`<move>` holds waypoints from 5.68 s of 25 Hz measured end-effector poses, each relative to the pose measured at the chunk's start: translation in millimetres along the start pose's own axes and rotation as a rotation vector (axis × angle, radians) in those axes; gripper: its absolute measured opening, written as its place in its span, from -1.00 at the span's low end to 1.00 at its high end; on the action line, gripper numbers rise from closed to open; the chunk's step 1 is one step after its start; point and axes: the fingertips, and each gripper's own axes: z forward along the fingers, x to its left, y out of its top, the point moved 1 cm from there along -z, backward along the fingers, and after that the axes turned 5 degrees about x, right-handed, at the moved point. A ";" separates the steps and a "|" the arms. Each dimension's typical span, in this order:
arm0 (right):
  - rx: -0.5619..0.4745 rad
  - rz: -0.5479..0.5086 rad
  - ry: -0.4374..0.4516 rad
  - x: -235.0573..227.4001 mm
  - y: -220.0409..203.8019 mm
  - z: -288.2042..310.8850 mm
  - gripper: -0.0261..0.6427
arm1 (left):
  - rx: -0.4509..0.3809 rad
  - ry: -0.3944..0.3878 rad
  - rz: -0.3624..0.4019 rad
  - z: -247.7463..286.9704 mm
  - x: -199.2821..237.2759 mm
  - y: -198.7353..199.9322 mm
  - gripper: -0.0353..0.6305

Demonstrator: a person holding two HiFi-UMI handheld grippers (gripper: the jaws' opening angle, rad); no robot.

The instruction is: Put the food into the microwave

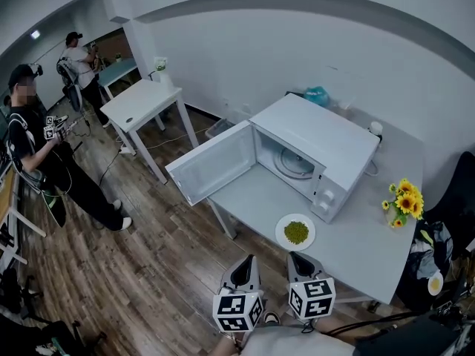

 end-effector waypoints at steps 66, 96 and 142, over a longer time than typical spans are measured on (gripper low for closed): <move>-0.042 0.201 -0.292 -56.0 146.5 269.5 -0.87 | 0.159 -0.371 0.129 291.2 146.7 121.0 -0.89; -0.036 0.401 -0.477 -107.6 80.1 210.9 -0.71 | 0.395 -0.562 0.186 295.3 75.9 46.4 -0.63; 0.119 0.734 -0.816 -161.4 -110.7 120.0 -0.71 | 0.793 -0.667 0.296 292.0 16.1 -119.0 -0.63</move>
